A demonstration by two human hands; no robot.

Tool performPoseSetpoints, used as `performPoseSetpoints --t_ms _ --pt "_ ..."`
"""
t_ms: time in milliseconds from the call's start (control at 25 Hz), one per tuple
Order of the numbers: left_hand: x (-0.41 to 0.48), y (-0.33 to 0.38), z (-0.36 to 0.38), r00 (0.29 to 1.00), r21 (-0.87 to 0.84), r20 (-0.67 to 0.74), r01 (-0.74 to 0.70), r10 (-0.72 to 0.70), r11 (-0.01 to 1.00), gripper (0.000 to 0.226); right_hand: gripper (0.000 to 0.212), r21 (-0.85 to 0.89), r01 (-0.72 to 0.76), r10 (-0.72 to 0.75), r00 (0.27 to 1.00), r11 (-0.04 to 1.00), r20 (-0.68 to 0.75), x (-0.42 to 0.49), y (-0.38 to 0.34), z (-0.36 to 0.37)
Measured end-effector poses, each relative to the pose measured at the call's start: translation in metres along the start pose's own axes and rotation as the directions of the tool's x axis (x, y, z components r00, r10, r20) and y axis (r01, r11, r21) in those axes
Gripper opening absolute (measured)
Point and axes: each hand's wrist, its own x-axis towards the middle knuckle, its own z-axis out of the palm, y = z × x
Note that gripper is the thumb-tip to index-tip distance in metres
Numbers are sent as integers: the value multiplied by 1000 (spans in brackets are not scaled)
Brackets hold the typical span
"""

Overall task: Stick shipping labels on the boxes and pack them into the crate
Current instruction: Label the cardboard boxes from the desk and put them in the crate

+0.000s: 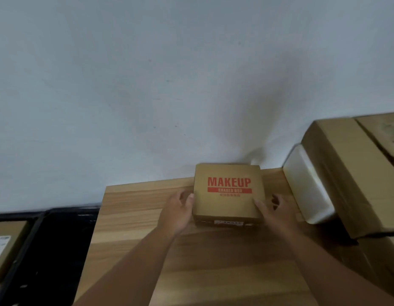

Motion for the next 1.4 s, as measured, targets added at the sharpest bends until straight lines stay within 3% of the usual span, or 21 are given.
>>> performPoseSetpoints --t_ms 160,280,360,600,800,880,960,1040,1120,1160,1200,1280,1360,1400 --pt "0 -1 27 994 -177 95 63 -47 982 46 71 122 -95 69 977 988 201 4 9 14" --pt "-16 -1 34 999 -195 -47 -20 12 981 37 64 251 -217 170 966 943 195 -7 -2 23" --pt "-30 5 21 991 -237 -133 -63 32 970 36 52 344 -206 144 970 916 198 -21 -18 16" --pt "-70 24 -37 984 -378 -159 -134 79 916 74 45 427 20 -78 990 904 120 -79 -71 -31" --pt "-97 40 -70 979 -506 -168 -185 115 843 68 50 413 164 -191 981 896 26 -129 -111 -56" --pt "-101 44 -79 984 -593 -161 -155 73 790 51 58 363 258 -275 962 895 -6 -148 -123 -63" --pt "-105 43 -82 992 -723 -123 -108 27 682 35 72 321 440 -415 898 839 -149 -166 -135 -66" --pt "-112 37 -80 999 -874 -41 -43 15 484 34 57 317 667 -550 740 674 -387 -188 -150 -65" --pt "-119 30 -73 999 -943 -19 -34 50 330 41 37 315 791 -581 603 525 -547 -209 -162 -58" --pt "-120 29 -70 996 -953 -28 -50 79 299 40 39 372 782 -566 620 499 -544 -216 -165 -54" --pt "-122 29 -66 995 -957 -26 -54 101 284 38 45 473 725 -554 689 501 -468 -222 -167 -51" --pt "-128 38 -62 992 -923 -30 -75 124 378 35 48 599 598 -566 778 533 -274 -228 -164 -43" --pt "-130 48 -66 991 -881 -41 -95 124 464 37 50 466 668 -618 734 580 -283 -230 -156 -37" --pt "-130 52 -72 992 -907 -1 -56 130 418 44 53 351 730 -658 682 586 -321 -230 -153 -35"
